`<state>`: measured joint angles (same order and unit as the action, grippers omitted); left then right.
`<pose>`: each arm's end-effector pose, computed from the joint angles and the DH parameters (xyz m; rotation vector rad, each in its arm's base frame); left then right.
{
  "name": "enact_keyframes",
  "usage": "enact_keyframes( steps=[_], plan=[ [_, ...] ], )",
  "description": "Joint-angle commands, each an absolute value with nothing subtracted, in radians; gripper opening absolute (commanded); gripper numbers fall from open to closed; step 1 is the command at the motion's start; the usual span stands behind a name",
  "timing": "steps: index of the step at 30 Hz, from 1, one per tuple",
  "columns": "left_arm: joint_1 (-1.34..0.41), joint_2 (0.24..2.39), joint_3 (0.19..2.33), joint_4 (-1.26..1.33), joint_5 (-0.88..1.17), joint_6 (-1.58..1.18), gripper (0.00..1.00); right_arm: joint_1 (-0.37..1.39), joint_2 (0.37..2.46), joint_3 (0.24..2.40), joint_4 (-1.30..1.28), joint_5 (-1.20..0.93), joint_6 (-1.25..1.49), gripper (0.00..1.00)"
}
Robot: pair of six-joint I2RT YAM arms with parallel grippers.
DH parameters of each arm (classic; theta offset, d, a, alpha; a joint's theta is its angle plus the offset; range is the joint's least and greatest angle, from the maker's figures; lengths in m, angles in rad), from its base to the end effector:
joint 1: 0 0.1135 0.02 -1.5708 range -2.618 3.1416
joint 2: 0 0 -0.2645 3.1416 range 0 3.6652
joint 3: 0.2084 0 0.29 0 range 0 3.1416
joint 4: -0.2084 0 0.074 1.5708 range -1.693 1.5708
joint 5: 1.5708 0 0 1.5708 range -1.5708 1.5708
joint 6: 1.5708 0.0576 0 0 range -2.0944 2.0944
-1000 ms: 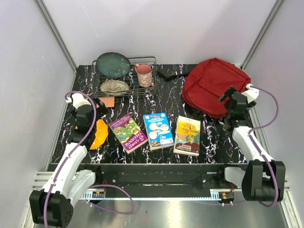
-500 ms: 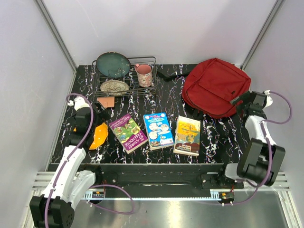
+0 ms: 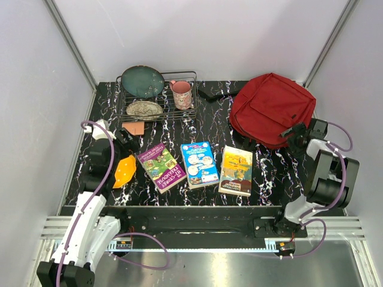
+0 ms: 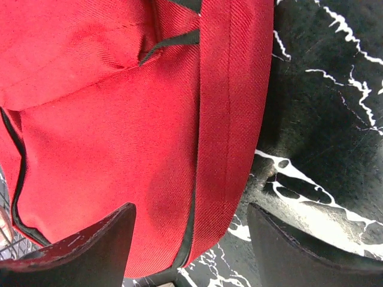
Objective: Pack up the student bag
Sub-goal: Move the student bag to the center of the board.
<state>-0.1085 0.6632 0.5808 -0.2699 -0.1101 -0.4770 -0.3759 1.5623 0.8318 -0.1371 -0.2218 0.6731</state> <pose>0.2218 -0.0178 0.2675 -0.4265 1.8837 -0.2868 0.3333 -0.1179 0.1341 1.1397 2.1695 0.4026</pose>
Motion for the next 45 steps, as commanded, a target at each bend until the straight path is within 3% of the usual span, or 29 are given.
enact_keyframes(
  steps=[1,4,5,8,12,13,15,16,20,25,30,37,45],
  plan=[
    [-0.103,0.667,0.627,-0.255,-0.084,-0.5,0.99,-0.379,1.591,0.859,-0.086,-0.291,0.706,0.75],
    [-0.101,0.669,0.635,-0.25,-0.06,-0.503,0.99,-0.379,1.589,0.836,-0.048,-0.313,0.719,0.65],
    [-0.101,0.67,0.634,-0.242,-0.039,-0.508,0.99,-0.379,1.591,0.831,-0.037,-0.331,0.721,0.55],
    [-0.103,0.672,0.62,-0.204,0.018,-0.517,0.99,-0.379,1.6,0.825,-0.012,-0.369,0.729,0.44],
    [-0.103,0.687,0.615,-0.176,0.069,-0.528,0.99,-0.379,1.6,0.824,0.032,-0.426,0.736,0.19],
    [-0.103,0.693,0.615,-0.167,0.083,-0.528,0.99,-0.379,1.592,0.821,0.037,-0.439,0.748,0.18],
    [-0.103,0.698,0.612,-0.155,0.136,-0.522,0.99,-0.379,1.577,0.813,0.061,-0.463,0.752,0.03],
    [-0.103,0.698,0.604,-0.128,0.158,-0.52,0.99,-0.379,1.554,0.807,0.08,-0.491,0.77,0.0],
    [-0.103,0.704,0.572,-0.014,0.367,-0.523,0.99,-0.379,1.516,0.802,0.162,-0.639,0.85,0.0],
    [-0.123,0.732,0.557,0.087,0.477,-0.545,0.99,-0.379,1.497,0.798,0.388,-0.863,1.05,0.0],
    [-0.176,0.742,0.552,0.119,0.428,-0.56,0.99,-0.377,1.381,0.769,0.499,-0.897,1.163,0.0],
    [-0.345,0.808,0.557,0.247,0.341,-0.609,0.99,-0.368,1.18,0.743,0.233,-0.851,1.092,0.0],
    [-0.584,0.992,0.578,0.374,0.137,-0.732,0.99,-0.184,1.094,0.569,0.273,-0.787,1.14,0.0]
  ],
)
